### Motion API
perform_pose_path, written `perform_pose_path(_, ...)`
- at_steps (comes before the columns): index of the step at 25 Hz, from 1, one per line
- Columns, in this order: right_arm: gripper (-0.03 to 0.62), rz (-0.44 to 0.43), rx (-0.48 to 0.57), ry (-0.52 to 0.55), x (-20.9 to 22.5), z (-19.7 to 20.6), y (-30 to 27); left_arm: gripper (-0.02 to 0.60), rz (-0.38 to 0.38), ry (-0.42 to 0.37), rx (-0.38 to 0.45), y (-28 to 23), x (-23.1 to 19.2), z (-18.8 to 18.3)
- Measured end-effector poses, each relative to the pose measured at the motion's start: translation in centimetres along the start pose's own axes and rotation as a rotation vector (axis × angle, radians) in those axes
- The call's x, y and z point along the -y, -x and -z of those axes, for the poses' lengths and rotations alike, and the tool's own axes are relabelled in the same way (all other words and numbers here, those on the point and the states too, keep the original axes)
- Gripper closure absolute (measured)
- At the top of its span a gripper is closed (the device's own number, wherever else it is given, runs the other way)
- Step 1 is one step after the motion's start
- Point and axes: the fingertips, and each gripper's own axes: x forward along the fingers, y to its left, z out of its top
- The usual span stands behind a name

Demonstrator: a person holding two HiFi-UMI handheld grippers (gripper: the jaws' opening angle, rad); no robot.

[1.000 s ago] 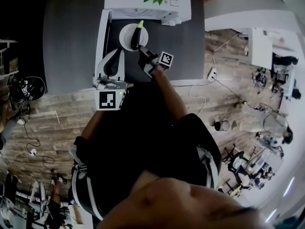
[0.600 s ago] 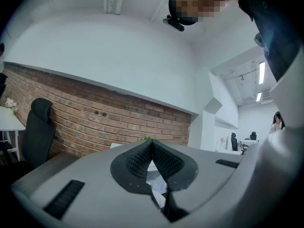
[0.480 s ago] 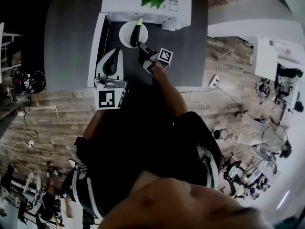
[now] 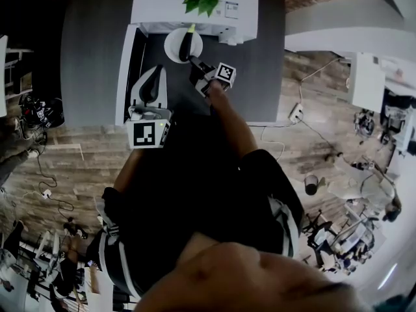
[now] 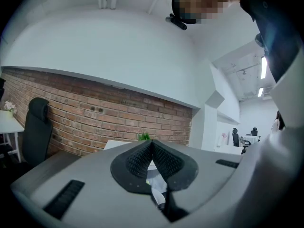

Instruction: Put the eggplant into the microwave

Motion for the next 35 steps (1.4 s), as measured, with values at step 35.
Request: perform_pose_path(35, 0.554, 0.024, 0.095, -0.061, 1.5, -5.7, -4.9, 0.545, 0.013, 0.045, -0.056, -4.5, -2.3, 1.5)
